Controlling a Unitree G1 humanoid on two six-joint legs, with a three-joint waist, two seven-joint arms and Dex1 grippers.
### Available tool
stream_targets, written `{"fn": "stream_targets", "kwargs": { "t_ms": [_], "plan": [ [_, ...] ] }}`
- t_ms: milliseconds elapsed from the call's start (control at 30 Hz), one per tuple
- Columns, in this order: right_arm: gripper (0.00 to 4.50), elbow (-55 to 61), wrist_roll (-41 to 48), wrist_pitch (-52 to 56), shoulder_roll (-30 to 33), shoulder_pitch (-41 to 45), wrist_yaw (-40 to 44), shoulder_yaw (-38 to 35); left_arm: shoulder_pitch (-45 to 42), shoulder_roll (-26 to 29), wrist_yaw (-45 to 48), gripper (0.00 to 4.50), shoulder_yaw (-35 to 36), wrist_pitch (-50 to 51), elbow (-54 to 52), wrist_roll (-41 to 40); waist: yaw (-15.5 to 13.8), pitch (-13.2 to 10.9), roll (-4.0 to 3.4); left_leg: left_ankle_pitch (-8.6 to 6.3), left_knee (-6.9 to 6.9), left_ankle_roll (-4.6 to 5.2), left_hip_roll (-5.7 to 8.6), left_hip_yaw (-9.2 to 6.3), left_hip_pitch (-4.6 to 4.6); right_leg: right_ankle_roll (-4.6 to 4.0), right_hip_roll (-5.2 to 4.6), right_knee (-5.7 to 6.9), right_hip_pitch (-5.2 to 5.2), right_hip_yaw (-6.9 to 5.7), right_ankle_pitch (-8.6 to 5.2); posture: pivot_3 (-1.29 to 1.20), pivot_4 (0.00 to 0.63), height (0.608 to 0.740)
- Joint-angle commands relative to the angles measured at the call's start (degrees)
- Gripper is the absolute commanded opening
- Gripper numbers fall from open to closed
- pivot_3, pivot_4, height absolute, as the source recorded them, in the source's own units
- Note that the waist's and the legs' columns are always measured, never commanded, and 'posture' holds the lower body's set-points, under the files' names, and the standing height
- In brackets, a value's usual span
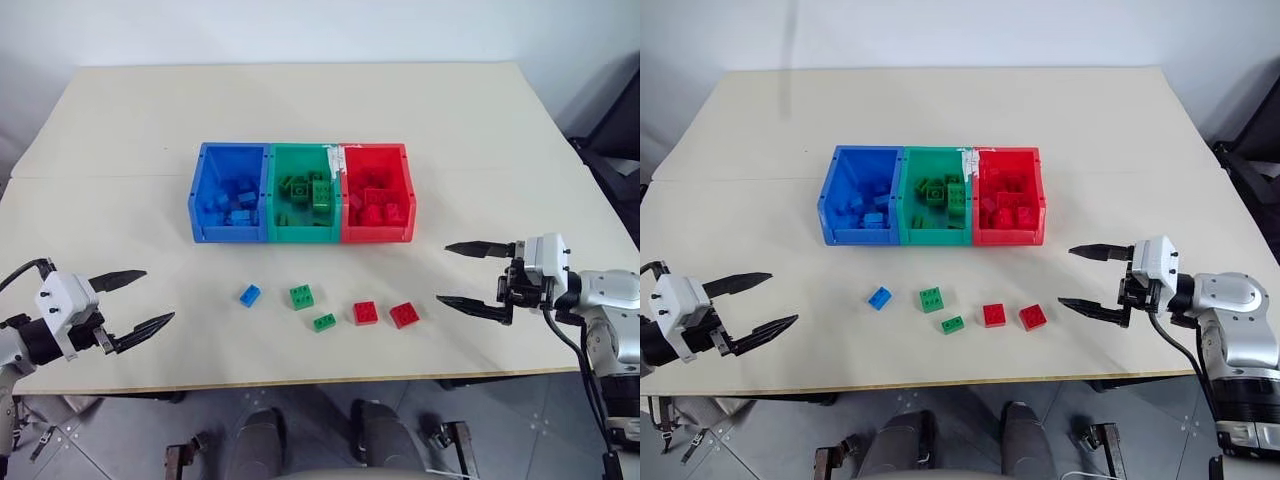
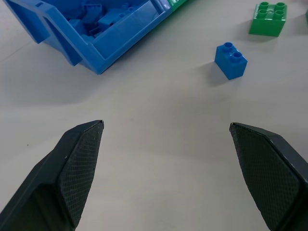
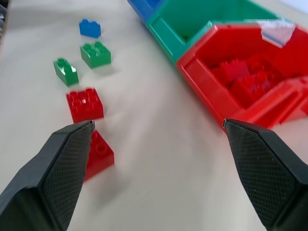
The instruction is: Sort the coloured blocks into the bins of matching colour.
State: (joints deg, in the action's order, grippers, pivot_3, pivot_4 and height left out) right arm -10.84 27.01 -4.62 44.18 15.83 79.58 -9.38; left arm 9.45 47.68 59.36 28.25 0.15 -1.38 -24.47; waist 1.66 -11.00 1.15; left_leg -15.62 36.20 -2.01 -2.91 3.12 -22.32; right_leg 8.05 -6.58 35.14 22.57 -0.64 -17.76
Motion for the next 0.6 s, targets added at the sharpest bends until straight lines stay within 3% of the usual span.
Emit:
{"fn": "stream_targets", "kwargs": {
  "t_ms": [33,333,600],
  "plan": [
    [4.50,0.29,0.55,-1.07,0.87,1.01,0.33,-1.63,-0.95,-0.55,-1.55,4.45,1.13,-1.66,0.10,0.47,-0.04,0.00,0.00,0.00,0.01,0.00,0.00,0.01,0.00,0.00,-0.01,0.00,0.00,0.00,0.00,0.00,0.150,0.740],
    [4.50,1.09,0.79,-1.52,2.11,-3.40,-1.62,-5.08,-2.92,-1.66,0.22,4.45,-3.10,1.49,-3.54,-2.36,-0.31,0.00,0.00,-0.01,0.03,0.01,0.01,0.02,0.01,0.01,-0.01,0.04,-0.01,0.00,0.00,0.00,0.150,0.740],
    [4.50,-5.16,-0.77,-7.23,5.70,-12.77,-1.32,-12.98,-6.32,-3.68,2.97,4.45,-14.05,2.41,-12.50,-2.35,-0.90,0.00,0.00,-0.05,0.09,0.05,0.04,0.10,0.06,0.03,-0.02,0.02,-0.08,0.00,0.01,0.00,0.150,0.740]
  ]
}}
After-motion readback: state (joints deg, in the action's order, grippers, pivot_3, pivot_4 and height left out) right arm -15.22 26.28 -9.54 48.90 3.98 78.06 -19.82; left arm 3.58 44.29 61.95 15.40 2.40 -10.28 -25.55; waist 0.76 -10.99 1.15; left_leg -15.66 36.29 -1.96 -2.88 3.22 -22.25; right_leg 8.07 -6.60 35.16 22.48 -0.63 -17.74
